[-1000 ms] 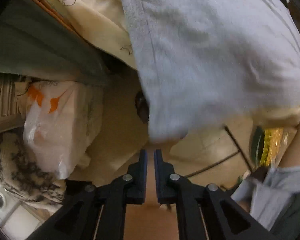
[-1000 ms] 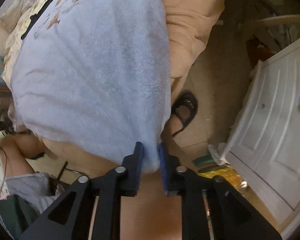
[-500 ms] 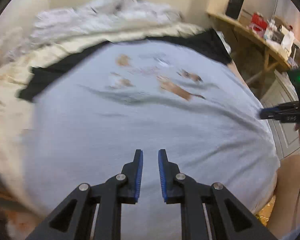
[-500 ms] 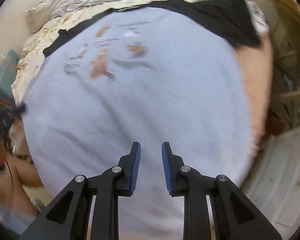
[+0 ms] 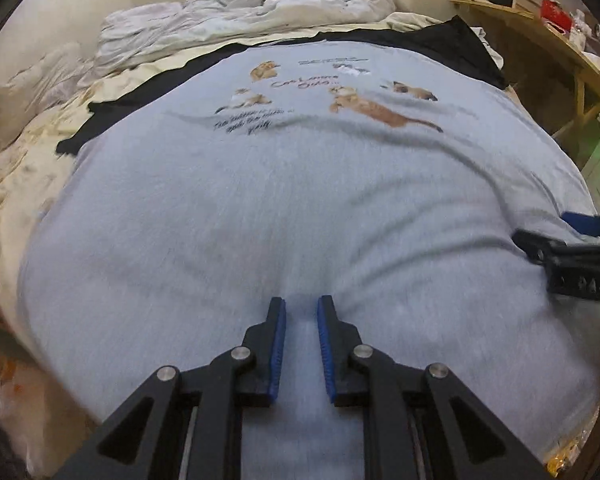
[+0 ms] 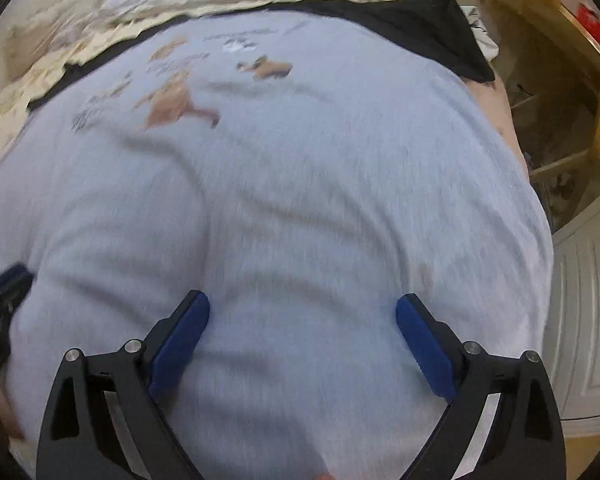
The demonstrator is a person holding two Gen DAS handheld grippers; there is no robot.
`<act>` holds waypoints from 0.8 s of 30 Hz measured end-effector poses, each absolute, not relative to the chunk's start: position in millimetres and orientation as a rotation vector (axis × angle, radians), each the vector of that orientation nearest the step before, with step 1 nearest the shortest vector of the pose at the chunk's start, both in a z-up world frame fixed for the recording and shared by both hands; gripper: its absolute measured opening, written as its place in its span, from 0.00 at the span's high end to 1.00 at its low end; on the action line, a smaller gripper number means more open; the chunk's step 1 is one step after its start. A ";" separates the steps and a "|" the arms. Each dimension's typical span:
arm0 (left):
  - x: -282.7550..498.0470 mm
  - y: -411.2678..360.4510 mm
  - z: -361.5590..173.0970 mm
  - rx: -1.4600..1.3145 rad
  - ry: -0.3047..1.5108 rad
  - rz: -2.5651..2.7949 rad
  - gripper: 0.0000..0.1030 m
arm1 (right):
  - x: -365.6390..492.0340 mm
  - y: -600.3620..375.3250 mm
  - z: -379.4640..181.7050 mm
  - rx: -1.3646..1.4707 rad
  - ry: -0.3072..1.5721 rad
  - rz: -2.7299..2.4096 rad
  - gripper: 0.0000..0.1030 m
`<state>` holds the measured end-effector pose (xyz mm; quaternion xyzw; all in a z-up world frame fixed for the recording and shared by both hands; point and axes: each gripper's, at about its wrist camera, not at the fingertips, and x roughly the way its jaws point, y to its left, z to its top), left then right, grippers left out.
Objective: Fold clothes
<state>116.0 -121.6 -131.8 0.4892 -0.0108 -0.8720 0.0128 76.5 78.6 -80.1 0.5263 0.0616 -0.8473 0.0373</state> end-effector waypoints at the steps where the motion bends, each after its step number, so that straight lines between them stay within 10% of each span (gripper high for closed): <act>1: 120.9 -123.2 -130.7 1.532 -0.027 -2.717 0.84 | 83.9 79.7 -80.9 1.624 0.196 -2.582 0.07; 8: 147.7 -127.8 -119.3 1.643 -0.158 -2.734 0.84 | 123.6 91.5 -75.6 1.701 0.120 -2.486 0.06; 15: 88.9 -162.5 -62.2 1.408 0.241 -2.976 0.75 | 69.7 81.3 -6.8 1.437 -0.002 -2.546 0.06; 24: -16.7 -137.9 -128.0 1.701 0.266 -2.853 0.75 | -42.3 22.4 -69.8 1.487 0.164 -2.371 0.06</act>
